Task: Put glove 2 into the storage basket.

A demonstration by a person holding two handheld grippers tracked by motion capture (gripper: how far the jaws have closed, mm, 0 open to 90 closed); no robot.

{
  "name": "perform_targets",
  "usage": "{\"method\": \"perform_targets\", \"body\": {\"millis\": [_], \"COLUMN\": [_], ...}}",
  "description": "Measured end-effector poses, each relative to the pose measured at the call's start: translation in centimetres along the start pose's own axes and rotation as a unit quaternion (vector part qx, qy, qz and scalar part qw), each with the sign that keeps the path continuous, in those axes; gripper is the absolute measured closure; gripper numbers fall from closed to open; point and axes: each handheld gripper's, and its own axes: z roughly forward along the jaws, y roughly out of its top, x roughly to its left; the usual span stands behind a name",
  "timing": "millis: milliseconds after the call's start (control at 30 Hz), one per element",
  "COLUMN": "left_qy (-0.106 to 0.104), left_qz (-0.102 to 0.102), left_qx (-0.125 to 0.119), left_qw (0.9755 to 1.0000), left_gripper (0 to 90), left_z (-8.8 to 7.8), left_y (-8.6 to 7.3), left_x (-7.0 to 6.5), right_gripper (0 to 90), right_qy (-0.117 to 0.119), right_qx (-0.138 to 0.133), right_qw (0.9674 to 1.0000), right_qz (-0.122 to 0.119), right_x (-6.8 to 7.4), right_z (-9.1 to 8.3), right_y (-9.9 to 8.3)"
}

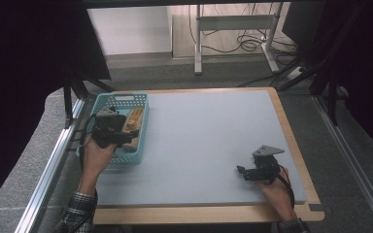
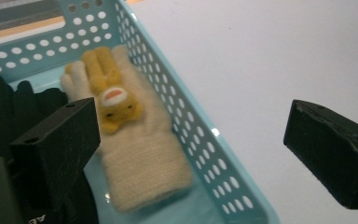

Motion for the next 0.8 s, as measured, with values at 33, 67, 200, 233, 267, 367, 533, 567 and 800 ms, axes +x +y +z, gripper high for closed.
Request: {"method": "perform_targets", "body": {"millis": [33, 67, 200, 233, 267, 367, 533, 567, 800], "left_qy": [-0.003, -0.004, -0.009, -0.009, -0.009, -0.012, -0.02, -0.023, -0.039], "left_qz": [0.003, 0.005, 0.016, 0.019, 0.022, 0.032, 0.037, 0.039, 0.042], "left_qx": [0.0, -0.001, 0.0, 0.0, 0.002, 0.006, 0.007, 0.007, 0.006], "left_qw": [1.0, 1.0, 0.9998, 0.9998, 0.9997, 0.9994, 0.9991, 0.999, 0.9983], "left_gripper": [4.0, 4.0, 4.0, 4.0, 3.9, 3.8, 3.7, 3.7, 3.7], "left_z": [0.0, 0.0, 0.2, 0.3, 0.3, 0.6, 1.0, 1.1, 2.0], "left_y": [0.0, 0.1, 0.2, 0.2, 0.2, 0.3, 0.3, 0.3, 0.2], "left_x": [-0.3, -0.5, -1.4, -1.7, -1.9, -2.5, -3.3, -3.5, -4.9], "right_gripper": [15.4, 15.3, 15.4, 15.4, 15.4, 15.3, 15.4, 15.4, 15.4], "right_qy": [0.0, 0.0, 0.0, 0.0, 0.0, 0.0, 0.0, 0.0, 0.0], "right_qx": [0.0, 0.0, 0.0, 0.0, 0.0, 0.0, 0.0, 0.0, 0.0], "right_qw": [1.0, 1.0, 1.0, 1.0, 1.0, 1.0, 1.0, 1.0, 1.0], "right_qz": [0.0, 0.0, 0.0, 0.0, 0.0, 0.0, 0.0, 0.0, 0.0], "right_x": [0.0, 0.0, 0.0, 0.0, 0.0, 0.0, 0.0, 0.0, 0.0], "right_z": [0.0, 0.0, 0.0, 0.0, 0.0, 0.0, 0.0, 0.0, 0.0], "right_y": [0.0, 0.0, 0.0, 0.0, 0.0, 0.0, 0.0, 0.0, 0.0]}}
